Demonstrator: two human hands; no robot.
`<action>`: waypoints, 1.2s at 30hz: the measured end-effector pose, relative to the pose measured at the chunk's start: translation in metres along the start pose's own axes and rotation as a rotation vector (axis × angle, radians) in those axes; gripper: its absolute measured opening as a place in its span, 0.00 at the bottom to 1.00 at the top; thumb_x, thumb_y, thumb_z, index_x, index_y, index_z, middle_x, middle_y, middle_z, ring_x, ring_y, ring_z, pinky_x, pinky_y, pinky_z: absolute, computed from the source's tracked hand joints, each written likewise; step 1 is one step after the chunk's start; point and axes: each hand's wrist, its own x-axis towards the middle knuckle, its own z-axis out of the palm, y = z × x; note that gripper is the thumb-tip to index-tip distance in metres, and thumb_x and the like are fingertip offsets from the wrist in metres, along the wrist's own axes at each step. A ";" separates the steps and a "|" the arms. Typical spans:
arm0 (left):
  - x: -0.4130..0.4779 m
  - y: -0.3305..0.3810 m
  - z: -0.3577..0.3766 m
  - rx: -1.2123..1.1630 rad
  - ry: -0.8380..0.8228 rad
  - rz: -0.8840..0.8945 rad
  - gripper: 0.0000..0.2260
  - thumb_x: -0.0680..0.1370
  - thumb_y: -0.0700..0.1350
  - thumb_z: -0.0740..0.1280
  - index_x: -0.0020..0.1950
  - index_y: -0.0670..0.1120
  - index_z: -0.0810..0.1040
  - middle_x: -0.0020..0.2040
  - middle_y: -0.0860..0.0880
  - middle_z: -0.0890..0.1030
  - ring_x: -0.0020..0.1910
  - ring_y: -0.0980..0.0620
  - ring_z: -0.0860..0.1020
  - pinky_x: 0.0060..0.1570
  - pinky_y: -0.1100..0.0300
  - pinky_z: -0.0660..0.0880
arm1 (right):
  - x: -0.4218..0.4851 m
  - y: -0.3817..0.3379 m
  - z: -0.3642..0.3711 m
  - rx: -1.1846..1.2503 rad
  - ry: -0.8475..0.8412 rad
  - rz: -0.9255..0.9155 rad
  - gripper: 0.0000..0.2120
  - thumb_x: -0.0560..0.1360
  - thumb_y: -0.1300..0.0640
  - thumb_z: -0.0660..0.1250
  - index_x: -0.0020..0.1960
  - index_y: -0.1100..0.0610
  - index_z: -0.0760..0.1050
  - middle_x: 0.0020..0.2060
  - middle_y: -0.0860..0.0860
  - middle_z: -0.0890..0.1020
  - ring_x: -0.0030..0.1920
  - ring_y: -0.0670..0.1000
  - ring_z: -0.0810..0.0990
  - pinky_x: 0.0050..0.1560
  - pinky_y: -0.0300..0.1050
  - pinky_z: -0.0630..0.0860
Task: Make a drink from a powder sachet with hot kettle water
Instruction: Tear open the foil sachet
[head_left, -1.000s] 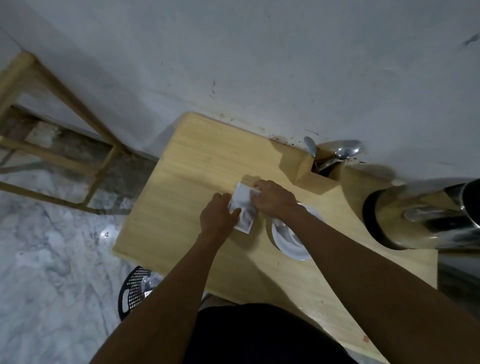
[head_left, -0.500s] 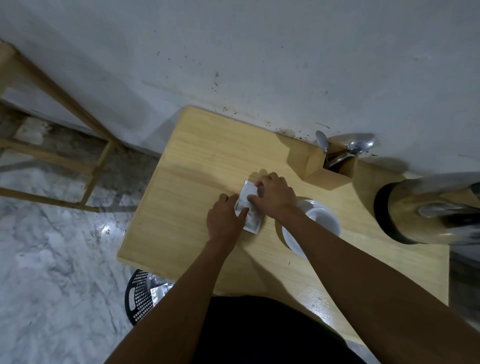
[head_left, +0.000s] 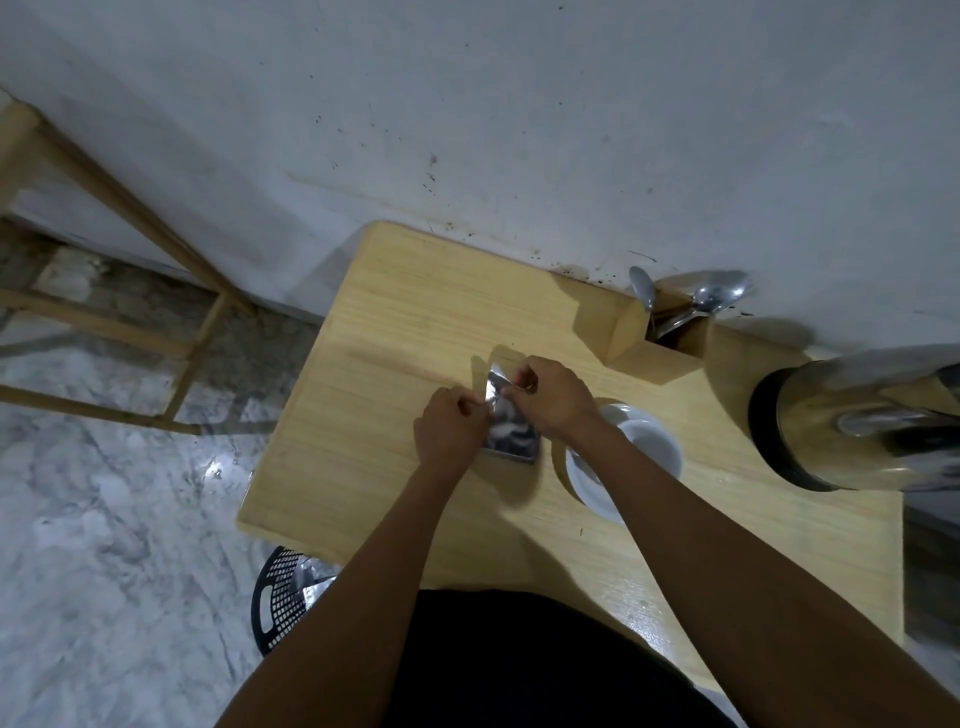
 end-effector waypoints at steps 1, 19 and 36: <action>0.001 0.000 -0.004 -0.041 -0.017 0.019 0.07 0.70 0.52 0.69 0.43 0.50 0.82 0.44 0.49 0.83 0.45 0.47 0.81 0.51 0.51 0.76 | -0.003 0.000 -0.003 0.072 0.014 -0.011 0.09 0.73 0.47 0.71 0.43 0.51 0.75 0.39 0.46 0.80 0.41 0.50 0.78 0.45 0.49 0.75; -0.041 0.061 -0.073 -0.363 -0.277 0.348 0.06 0.78 0.43 0.67 0.46 0.43 0.83 0.40 0.52 0.84 0.38 0.62 0.80 0.41 0.73 0.73 | -0.075 -0.035 -0.078 0.507 -0.011 -0.194 0.07 0.76 0.53 0.69 0.46 0.57 0.81 0.42 0.54 0.83 0.40 0.45 0.77 0.40 0.32 0.72; -0.076 0.103 -0.082 -0.143 -0.195 0.591 0.10 0.80 0.46 0.62 0.46 0.47 0.81 0.40 0.52 0.82 0.41 0.56 0.78 0.42 0.62 0.73 | -0.104 -0.045 -0.131 0.118 0.189 -0.406 0.02 0.76 0.54 0.70 0.46 0.49 0.81 0.39 0.41 0.81 0.43 0.47 0.80 0.42 0.39 0.78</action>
